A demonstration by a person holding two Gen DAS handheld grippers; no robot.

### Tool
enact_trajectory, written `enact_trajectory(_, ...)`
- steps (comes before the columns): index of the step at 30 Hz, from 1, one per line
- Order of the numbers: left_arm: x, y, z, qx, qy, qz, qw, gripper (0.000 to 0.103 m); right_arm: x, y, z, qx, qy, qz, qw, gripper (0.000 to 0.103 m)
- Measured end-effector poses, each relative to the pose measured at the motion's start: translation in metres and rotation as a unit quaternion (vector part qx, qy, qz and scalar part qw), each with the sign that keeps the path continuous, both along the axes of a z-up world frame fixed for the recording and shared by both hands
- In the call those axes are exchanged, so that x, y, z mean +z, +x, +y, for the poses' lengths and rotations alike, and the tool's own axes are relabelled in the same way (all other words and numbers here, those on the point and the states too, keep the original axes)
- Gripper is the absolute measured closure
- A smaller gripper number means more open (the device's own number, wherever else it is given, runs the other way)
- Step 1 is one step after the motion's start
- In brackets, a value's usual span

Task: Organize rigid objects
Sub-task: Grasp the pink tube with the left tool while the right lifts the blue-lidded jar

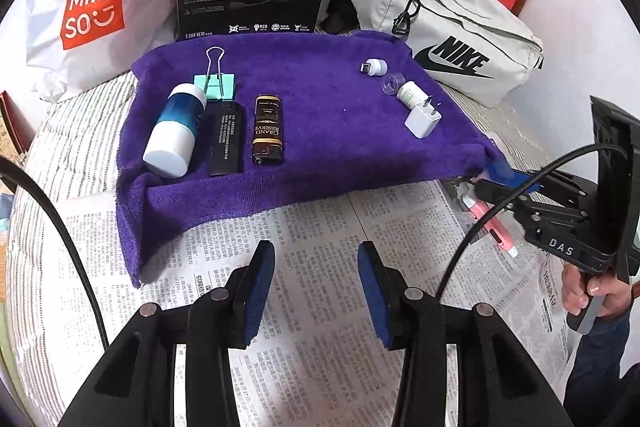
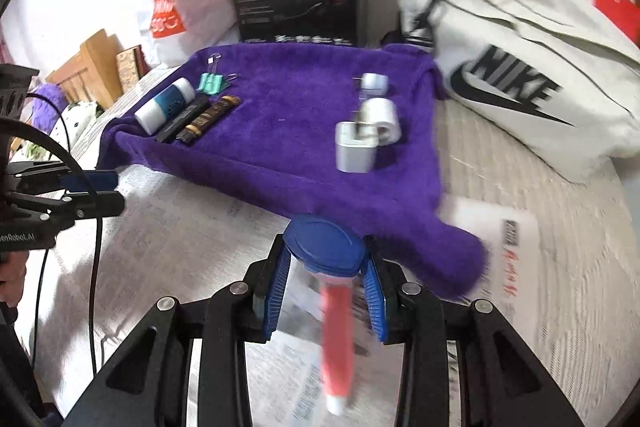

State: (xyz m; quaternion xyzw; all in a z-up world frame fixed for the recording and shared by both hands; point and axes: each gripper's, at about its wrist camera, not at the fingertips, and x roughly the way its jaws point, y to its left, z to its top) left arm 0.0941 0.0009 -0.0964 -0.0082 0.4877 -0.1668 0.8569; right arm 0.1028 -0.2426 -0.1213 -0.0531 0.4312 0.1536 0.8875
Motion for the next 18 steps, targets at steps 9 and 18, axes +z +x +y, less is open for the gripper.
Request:
enact_trajectory(9,-0.003,-0.002,-0.017,-0.016,0.001,0.004,0.9999,0.062,-0.016,-0.025,-0.043,-0.036,-0.028,0.020,0.999,0.068)
enact_trajectory(18,-0.007,-0.003,-0.015,-0.011,0.007,0.009,0.9999,0.061,-0.024,-0.028,-0.005,0.015,-0.010,0.024,1.000,0.069)
